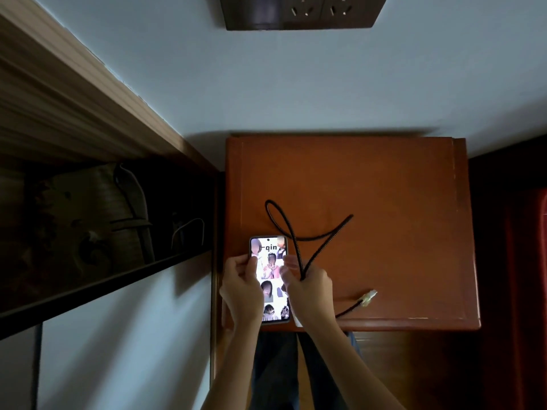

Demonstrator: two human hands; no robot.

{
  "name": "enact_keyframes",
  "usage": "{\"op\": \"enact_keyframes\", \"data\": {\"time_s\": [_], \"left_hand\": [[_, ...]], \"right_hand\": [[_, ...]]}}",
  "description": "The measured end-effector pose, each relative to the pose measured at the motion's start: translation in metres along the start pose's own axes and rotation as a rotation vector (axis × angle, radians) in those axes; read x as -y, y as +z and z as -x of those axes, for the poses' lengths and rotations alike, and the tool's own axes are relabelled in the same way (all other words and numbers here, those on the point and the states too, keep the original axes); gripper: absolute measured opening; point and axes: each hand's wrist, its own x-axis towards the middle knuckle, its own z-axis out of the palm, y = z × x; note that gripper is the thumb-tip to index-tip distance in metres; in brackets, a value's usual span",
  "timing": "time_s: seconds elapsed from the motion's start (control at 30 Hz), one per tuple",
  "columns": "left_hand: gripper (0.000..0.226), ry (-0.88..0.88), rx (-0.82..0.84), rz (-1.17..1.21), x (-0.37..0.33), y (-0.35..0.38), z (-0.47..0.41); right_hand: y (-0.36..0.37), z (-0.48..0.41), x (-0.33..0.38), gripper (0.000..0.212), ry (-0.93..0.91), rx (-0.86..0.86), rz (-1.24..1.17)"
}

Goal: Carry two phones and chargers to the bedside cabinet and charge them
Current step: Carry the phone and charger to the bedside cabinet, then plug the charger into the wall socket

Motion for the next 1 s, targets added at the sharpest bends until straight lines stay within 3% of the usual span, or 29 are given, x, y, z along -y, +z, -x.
{"op": "enact_keyframes", "data": {"time_s": [0.2, 0.43, 0.53, 0.63, 0.73, 0.83, 1.0], "left_hand": [[0.019, 0.08, 0.003, -0.021, -0.01, 0.003, -0.005], [0.029, 0.088, 0.009, -0.082, -0.006, -0.001, 0.006], [0.028, 0.11, -0.015, -0.053, -0.003, -0.004, 0.011], [0.027, 0.215, 0.015, -0.064, -0.003, -0.007, 0.022], [0.033, 0.322, 0.169, -0.126, -0.002, 0.001, 0.041], [0.048, 0.315, 0.33, -0.255, 0.0, 0.014, 0.057], [0.078, 0.261, 0.285, -0.453, -0.005, 0.04, 0.067]], "right_hand": [[-0.007, -0.005, -0.003, 0.02, -0.093, -0.056, -0.001], [-0.031, -0.016, -0.006, 0.021, -0.04, -0.076, -0.026], [-0.044, -0.023, -0.007, 0.009, -0.013, -0.083, -0.03], [-0.054, -0.025, -0.008, 0.029, -0.012, -0.068, -0.03], [-0.061, -0.023, -0.009, 0.041, -0.007, -0.097, -0.101], [-0.067, -0.017, -0.012, 0.043, -0.002, -0.156, -0.106], [-0.074, 0.0, -0.019, 0.07, -0.049, -0.373, 0.045]]}}
